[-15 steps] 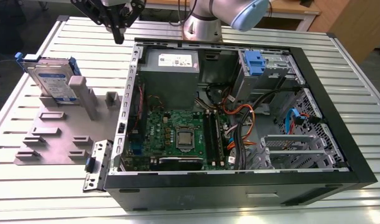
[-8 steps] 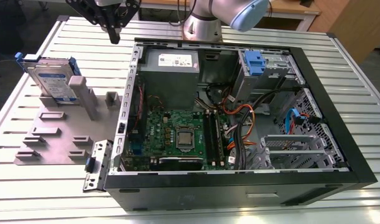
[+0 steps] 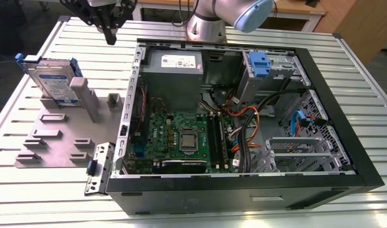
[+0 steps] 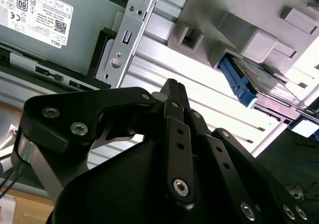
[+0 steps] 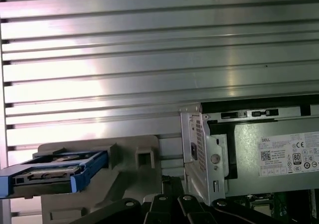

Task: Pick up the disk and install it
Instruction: 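Reach for the disk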

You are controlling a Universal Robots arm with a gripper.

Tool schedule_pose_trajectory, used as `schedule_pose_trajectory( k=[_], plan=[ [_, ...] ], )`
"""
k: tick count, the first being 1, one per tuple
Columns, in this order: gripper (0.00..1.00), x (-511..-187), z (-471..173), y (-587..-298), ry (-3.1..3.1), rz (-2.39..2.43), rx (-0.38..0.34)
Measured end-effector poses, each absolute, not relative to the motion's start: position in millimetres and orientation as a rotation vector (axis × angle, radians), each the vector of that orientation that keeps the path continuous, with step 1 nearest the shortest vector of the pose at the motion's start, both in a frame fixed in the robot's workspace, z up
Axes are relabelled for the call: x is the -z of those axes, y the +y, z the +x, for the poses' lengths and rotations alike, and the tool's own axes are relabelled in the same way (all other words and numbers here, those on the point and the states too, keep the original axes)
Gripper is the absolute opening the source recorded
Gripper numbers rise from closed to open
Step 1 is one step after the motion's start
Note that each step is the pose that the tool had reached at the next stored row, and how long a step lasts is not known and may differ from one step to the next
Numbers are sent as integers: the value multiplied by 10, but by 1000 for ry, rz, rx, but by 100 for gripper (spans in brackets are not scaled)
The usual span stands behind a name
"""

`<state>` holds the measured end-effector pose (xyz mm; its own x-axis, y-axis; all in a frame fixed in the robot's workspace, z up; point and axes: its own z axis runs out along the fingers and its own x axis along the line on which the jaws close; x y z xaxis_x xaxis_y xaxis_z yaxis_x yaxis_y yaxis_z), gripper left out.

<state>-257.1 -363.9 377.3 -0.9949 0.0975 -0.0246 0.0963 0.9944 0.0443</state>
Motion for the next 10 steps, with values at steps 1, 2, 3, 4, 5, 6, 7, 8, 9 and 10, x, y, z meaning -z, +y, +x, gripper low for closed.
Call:
schedule_pose_trajectory(
  k=[1,2,3,4,5,6,7,8,9,10],
  plan=[
    [11,-3770,-2585,-3638,3110,151,-67],
    [11,-3768,-2600,-3636,3110,152,-67],
    [11,-3765,-2615,-3634,3110,152,-67],
    [11,-3762,-2631,-3632,3110,152,-67],
    [11,-3759,-2646,-3630,3110,153,-67],
    [11,-3755,-2661,-3628,3110,153,-67],
    [11,-3753,-2676,-3626,3110,153,-67],
    [11,-3749,-2692,-3624,3110,153,-67],
    [11,-3746,-2708,-3622,3110,154,-67],
    [11,-3743,-2724,-3620,3110,154,-67]
  ],
)
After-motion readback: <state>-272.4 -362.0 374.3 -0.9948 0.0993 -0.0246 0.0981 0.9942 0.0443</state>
